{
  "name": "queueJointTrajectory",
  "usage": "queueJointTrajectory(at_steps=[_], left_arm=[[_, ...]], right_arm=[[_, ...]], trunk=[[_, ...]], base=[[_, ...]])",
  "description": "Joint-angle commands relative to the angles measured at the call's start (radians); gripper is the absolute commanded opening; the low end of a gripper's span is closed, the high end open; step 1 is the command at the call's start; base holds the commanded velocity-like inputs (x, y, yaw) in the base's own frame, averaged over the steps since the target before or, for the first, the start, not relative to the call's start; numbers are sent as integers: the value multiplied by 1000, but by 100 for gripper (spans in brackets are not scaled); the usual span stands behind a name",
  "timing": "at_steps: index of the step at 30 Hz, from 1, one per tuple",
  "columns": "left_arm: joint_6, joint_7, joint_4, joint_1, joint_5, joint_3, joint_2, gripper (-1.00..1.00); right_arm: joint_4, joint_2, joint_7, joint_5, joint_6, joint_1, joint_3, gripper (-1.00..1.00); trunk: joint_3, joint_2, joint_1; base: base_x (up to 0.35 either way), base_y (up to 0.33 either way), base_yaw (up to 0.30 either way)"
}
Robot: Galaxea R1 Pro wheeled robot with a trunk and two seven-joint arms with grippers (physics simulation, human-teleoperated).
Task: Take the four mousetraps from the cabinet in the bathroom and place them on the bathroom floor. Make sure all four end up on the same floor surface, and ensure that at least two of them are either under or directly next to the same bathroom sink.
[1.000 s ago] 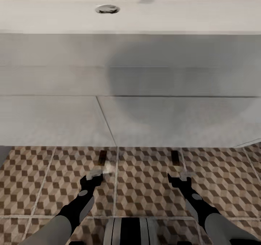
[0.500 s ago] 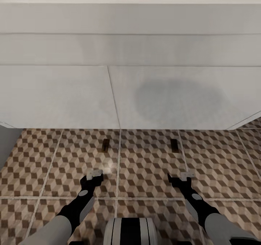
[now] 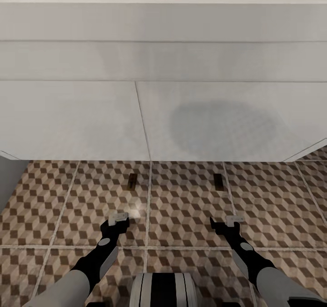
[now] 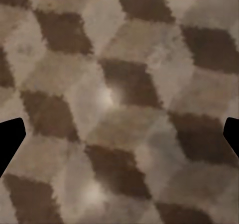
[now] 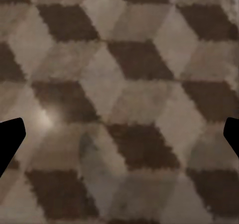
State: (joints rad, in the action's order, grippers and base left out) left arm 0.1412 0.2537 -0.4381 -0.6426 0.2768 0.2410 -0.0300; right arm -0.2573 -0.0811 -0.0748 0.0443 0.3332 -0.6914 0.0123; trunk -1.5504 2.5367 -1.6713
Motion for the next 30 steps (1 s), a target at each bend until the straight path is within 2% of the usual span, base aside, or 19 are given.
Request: queueJointTrajectory(at_steps=[1, 30], left_arm=[[4, 7, 1, 0, 10, 8, 1, 100], [1, 7, 1, -1, 8, 8, 3, 100]], right_arm=[[1, 0, -6, 5, 3, 0, 1, 100], [1, 0, -7, 2, 5, 0, 0, 100]], trunk=[[0, 0, 0], [0, 0, 0]], base=[[-1, 0, 0], [0, 0, 0]])
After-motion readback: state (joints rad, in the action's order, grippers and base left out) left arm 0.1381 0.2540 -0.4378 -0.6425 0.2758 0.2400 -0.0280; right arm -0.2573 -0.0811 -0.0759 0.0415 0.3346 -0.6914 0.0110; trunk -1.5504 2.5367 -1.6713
